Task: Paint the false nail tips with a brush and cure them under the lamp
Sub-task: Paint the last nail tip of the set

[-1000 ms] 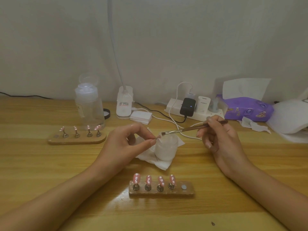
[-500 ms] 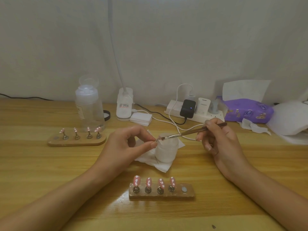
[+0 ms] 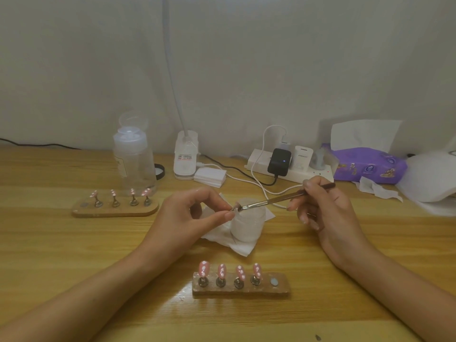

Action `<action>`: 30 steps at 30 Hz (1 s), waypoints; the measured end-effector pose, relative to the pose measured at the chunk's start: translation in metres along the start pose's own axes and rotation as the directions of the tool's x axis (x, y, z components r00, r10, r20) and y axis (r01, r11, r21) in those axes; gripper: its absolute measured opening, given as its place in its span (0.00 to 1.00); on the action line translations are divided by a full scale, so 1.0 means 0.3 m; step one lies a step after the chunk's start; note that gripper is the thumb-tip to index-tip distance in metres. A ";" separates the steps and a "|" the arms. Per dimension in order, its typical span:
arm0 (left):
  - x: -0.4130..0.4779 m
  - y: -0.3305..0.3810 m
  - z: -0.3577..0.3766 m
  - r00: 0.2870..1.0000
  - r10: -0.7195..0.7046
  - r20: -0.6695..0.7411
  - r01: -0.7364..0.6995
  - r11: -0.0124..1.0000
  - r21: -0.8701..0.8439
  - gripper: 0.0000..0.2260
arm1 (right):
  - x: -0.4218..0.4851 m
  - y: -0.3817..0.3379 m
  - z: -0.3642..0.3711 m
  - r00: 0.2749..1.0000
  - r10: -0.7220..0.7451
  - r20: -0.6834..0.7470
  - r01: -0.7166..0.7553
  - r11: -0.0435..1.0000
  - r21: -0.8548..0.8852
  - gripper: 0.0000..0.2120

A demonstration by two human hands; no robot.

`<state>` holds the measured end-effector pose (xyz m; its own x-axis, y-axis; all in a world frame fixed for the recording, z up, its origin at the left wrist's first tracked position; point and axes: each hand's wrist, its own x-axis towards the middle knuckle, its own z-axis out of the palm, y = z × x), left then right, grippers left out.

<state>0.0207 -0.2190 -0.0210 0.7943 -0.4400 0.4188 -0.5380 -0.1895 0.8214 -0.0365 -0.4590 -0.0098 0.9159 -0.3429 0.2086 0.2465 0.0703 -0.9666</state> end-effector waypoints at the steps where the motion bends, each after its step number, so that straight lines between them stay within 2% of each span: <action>1: 0.001 -0.001 0.000 1.000 -0.003 0.000 0.003 1.000 0.001 0.10 | 0.001 0.001 -0.002 1.000 0.005 -0.013 -0.005 1.000 0.001 0.09; 5: 0.002 -0.006 0.000 1.000 -0.013 0.003 0.013 1.000 0.007 0.11 | 0.000 -0.004 -0.002 1.000 -0.019 -0.004 0.019 0.999 0.035 0.12; 9: 0.000 -0.006 0.000 1.000 -0.002 0.002 0.002 1.000 0.004 0.10 | 0.000 0.002 -0.004 1.000 -0.006 -0.020 0.006 1.000 -0.011 0.09; 18: 0.007 -0.012 0.002 1.000 0.012 0.000 -0.012 1.000 0.015 0.10 | -0.003 -0.004 -0.005 0.999 -0.006 -0.051 0.006 1.000 -0.001 0.09; 22: 0.000 -0.010 0.001 0.999 0.041 -0.003 -0.041 0.999 0.019 0.11 | -0.008 -0.009 0.003 1.000 -0.022 0.005 0.022 1.000 -0.007 0.10; 27: 0.002 -0.017 0.002 0.999 0.053 -0.008 -0.053 0.998 0.037 0.10 | -0.003 -0.005 -0.007 0.999 -0.022 -0.034 0.023 1.000 0.010 0.09; 30: 0.000 -0.024 0.001 0.998 0.057 -0.018 -0.056 0.997 0.048 0.08 | -0.009 -0.010 -0.001 0.999 -0.047 0.018 0.047 0.999 0.017 0.10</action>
<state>0.0246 -0.2179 -0.0271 0.7676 -0.4341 0.4716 -0.5943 -0.2063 0.7774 -0.0398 -0.4584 -0.0075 0.9088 -0.3289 0.2568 0.2945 0.0697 -0.9531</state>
